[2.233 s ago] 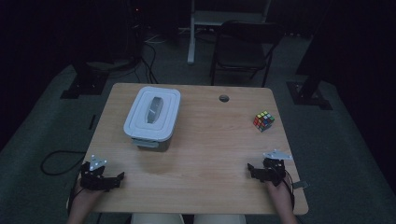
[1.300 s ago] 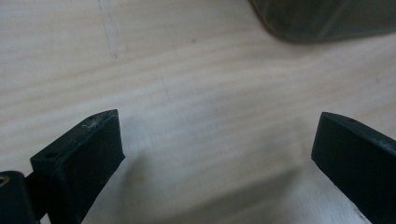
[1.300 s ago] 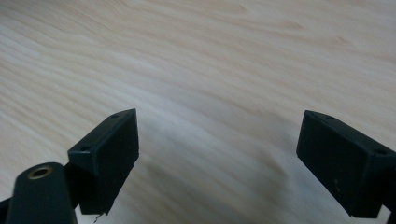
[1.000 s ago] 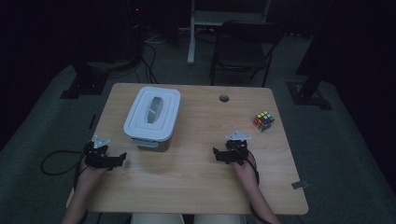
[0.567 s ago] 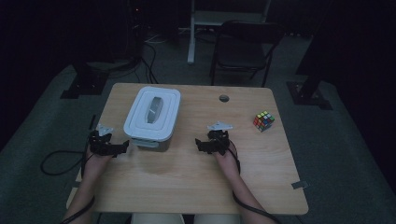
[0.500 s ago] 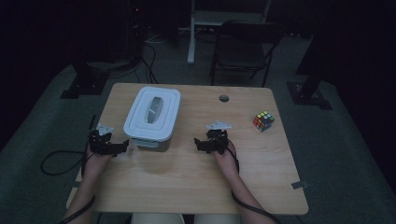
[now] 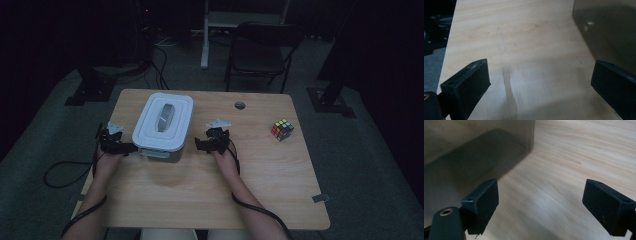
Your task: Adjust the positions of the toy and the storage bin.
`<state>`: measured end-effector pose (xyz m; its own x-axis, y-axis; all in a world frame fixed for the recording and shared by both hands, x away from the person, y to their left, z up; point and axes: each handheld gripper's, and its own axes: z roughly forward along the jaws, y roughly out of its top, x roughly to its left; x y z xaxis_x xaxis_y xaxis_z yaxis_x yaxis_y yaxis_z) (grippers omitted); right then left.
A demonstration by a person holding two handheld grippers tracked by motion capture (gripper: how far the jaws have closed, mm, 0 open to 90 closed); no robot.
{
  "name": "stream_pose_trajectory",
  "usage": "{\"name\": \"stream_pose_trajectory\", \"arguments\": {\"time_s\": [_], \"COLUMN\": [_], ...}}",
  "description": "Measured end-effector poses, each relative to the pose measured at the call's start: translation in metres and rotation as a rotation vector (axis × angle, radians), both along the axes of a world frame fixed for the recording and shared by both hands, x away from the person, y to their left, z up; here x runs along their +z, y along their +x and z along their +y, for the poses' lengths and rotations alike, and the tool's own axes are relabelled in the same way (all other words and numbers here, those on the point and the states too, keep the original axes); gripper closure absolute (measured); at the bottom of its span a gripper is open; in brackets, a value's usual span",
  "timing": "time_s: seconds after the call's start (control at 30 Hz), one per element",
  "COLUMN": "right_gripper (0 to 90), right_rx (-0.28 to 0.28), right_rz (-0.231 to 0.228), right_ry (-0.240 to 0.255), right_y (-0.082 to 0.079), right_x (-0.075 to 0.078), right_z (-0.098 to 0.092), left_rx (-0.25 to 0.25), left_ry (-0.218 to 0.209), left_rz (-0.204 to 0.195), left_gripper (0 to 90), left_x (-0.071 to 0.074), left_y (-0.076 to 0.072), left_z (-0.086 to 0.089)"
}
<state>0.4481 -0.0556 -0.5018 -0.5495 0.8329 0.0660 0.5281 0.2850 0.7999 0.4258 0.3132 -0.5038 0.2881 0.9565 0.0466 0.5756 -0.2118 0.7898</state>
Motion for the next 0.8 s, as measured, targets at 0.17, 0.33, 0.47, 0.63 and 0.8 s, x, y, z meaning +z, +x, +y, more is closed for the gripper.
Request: {"name": "stream_pose_trajectory", "arguments": {"time_s": [0.17,0.33,0.47,0.63,0.8], "right_gripper": [13.2,12.8,12.8,12.8,13.3], "right_rx": [-0.039,-0.065,-0.087,-0.046,-0.055], "right_rz": [-0.015,-0.025,-0.027,-0.027,-0.027], "right_ry": [0.012,-0.007,0.025,0.063,0.084], "right_y": [0.012,0.023,0.026,0.027,0.021], "right_x": [0.003,0.002,0.004,0.007,0.008], "right_z": [0.009,0.016,0.015,0.018,0.014], "left_rx": [-0.005,-0.012,-0.015,-0.030,-0.059], "left_ry": [0.005,-0.004,-0.007,-0.011,-0.028], "left_rz": [-0.018,-0.001,-0.009,-0.011,-0.021], "left_gripper": [2.7,2.7,2.8,2.8,2.8], "left_x": [0.004,0.007,0.010,0.010,0.009], "left_y": [0.016,0.028,0.028,0.025,0.020], "left_z": [0.001,-0.002,-0.007,-0.013,-0.024]}}
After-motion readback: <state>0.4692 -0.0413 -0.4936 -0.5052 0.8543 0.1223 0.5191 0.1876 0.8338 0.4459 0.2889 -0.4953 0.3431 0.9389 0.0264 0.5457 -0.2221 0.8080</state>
